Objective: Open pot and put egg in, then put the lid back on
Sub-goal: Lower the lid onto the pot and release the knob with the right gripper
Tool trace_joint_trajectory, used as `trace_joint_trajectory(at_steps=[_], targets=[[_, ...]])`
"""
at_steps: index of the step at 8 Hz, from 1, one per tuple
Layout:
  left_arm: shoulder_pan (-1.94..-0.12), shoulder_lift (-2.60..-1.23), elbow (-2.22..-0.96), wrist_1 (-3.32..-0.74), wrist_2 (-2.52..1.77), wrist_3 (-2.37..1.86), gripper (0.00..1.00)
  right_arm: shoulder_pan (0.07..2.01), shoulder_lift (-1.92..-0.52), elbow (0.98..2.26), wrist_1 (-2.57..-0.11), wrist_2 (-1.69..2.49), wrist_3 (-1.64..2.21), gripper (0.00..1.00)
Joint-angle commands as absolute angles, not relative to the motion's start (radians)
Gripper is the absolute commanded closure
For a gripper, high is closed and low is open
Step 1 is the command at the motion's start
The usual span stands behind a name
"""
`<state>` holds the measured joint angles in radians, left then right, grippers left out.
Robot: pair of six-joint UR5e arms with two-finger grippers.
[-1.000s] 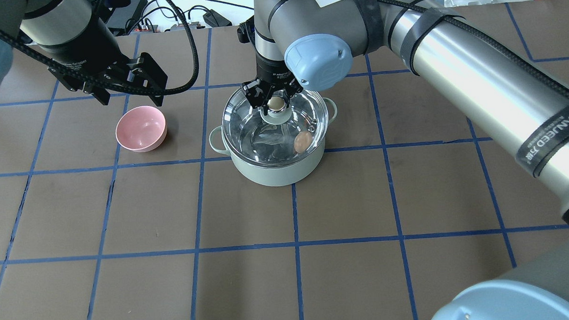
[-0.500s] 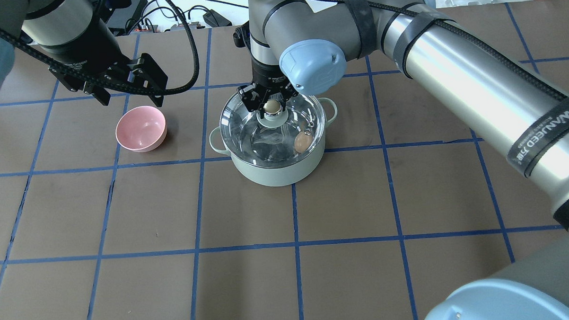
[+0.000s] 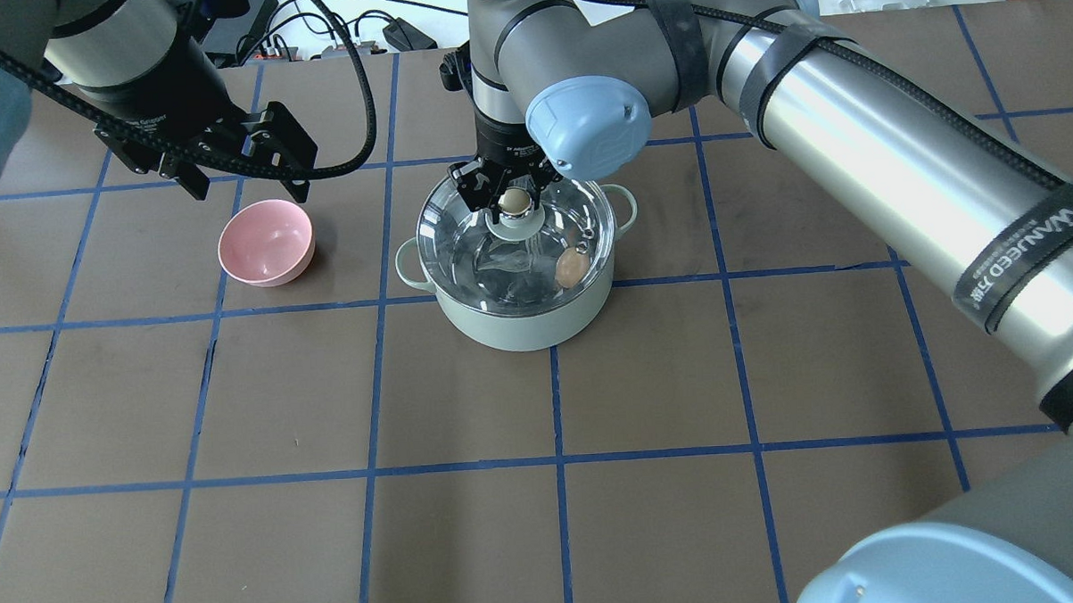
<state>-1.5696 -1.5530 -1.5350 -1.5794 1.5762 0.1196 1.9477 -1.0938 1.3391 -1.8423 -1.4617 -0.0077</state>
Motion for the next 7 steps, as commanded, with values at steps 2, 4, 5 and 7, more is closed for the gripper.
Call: trace_joint_trajectory(at_steps=[2, 4, 5, 7], targets=[[-1.571, -1.554, -1.534, -1.578, 1.575, 0.120, 0.00, 1.947, -1.094, 1.339, -1.864, -1.466, -0.015, 1.00], [-1.569, -1.554, -1.534, -1.578, 1.574, 0.120, 0.00, 1.947, -1.095, 1.342, -1.877, -1.465, -0.014, 1.00], [-1.571, -1.555, -1.534, -1.578, 1.574, 0.120, 0.00, 1.947, -1.094, 1.347, -1.879, -1.463, -0.014, 0.96], [-1.569, -1.555, -1.534, -1.578, 1.574, 0.120, 0.00, 1.947, -1.094, 1.347, -1.890, -1.456, -0.012, 0.29]])
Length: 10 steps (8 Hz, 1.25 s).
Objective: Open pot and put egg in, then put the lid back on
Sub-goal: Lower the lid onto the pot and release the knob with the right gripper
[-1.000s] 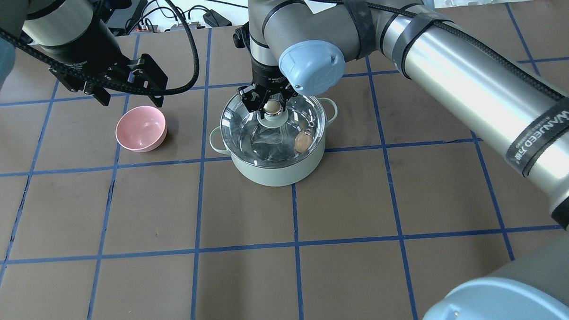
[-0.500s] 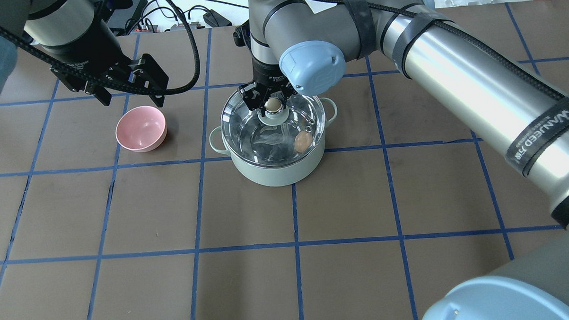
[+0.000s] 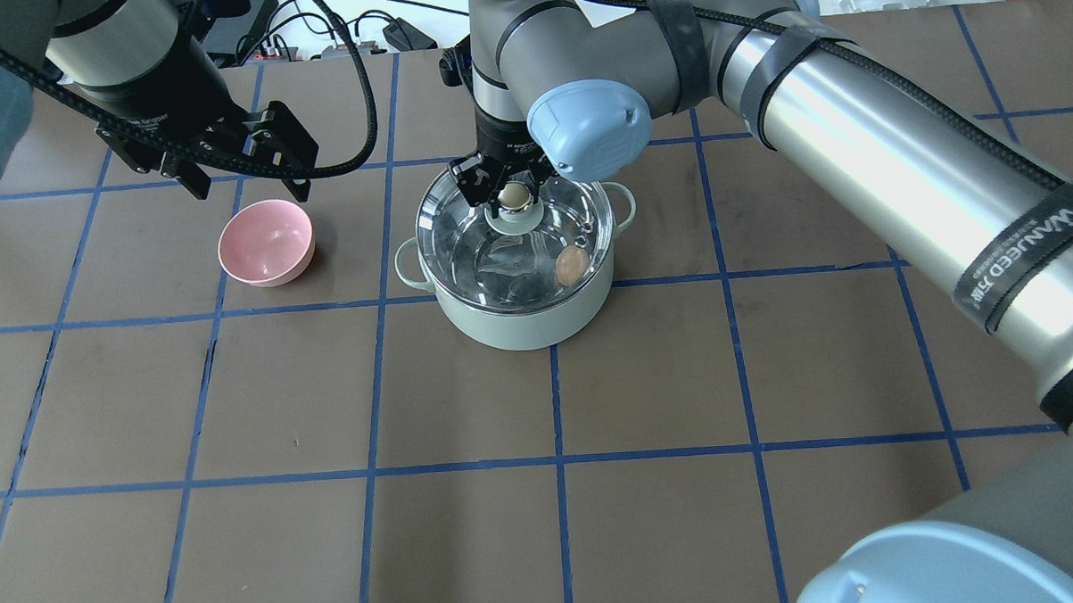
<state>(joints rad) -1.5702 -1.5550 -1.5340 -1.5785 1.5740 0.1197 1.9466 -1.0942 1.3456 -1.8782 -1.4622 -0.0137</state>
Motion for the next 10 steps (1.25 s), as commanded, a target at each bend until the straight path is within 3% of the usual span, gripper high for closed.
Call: trace_joint_trajectory(at_steps=[1, 4, 7, 10], targets=[[-1.569, -1.557, -1.534, -1.578, 1.574, 0.120, 0.00, 1.947, -1.095, 1.350, -1.891, -1.453, -0.005, 0.00], [-1.571, -1.555, -1.534, -1.578, 1.574, 0.120, 0.00, 1.947, -1.112, 1.350, -1.865, -1.453, 0.003, 0.00], [-1.571, -1.555, -1.534, -1.578, 1.577, 0.118, 0.00, 1.904, -1.230, 1.358, -1.721, -1.552, 0.003, 0.00], [-1.572, -1.555, -1.534, -1.577, 1.572, 0.120, 0.00, 1.685, -1.368, 1.414, -1.629, -1.594, 0.008, 0.00]])
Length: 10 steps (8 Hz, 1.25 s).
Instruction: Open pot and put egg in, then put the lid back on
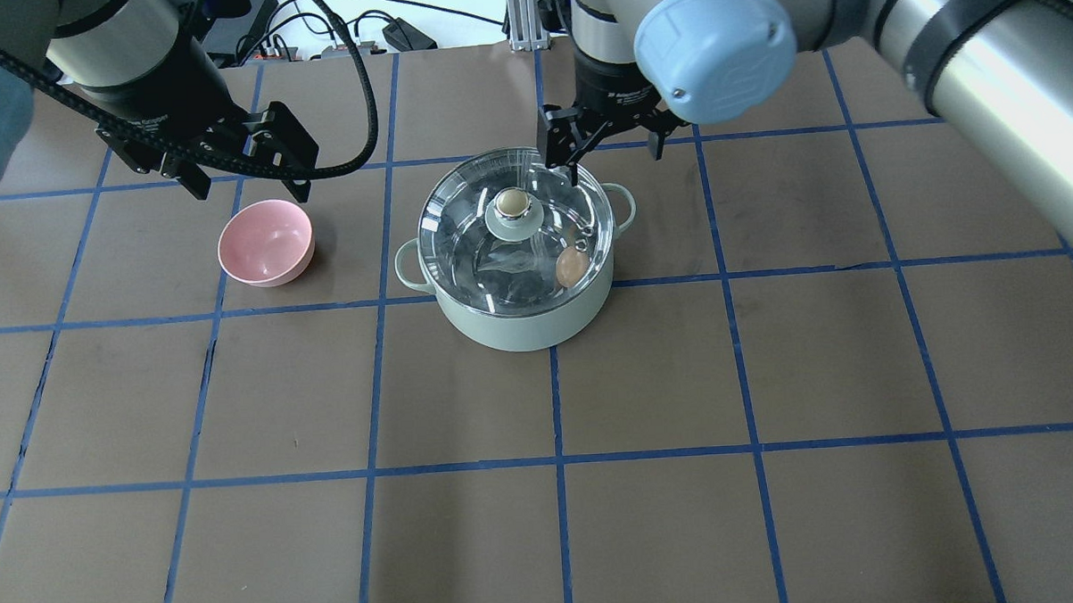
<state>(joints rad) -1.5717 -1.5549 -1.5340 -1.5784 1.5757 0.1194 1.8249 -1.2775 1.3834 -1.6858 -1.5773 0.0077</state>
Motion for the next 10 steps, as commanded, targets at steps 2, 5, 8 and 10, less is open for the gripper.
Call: trace_joint_trajectory(at_steps=[2, 5, 8, 10], targets=[[-1.574, -1.554, -1.534, -1.578, 1.575, 0.118, 0.00, 1.561, -1.439, 1.419, -1.562, -1.591, 0.006, 0.00], [-1.575, -1.546, -1.525, -1.578, 1.575, 0.120, 0.00, 1.523, -1.462, 1.420, -1.554, -1.598, 0.006, 0.00], [-1.575, -1.562, -1.534, -1.577, 1.572, 0.117, 0.00, 1.523, -1.460, 1.425, -1.557, -1.597, -0.008, 0.00], [-1.575, -1.559, -1.532, -1.577, 1.572, 0.117, 0.00, 1.523, -1.460, 1.424, -1.559, -1.606, -0.008, 0.00]])
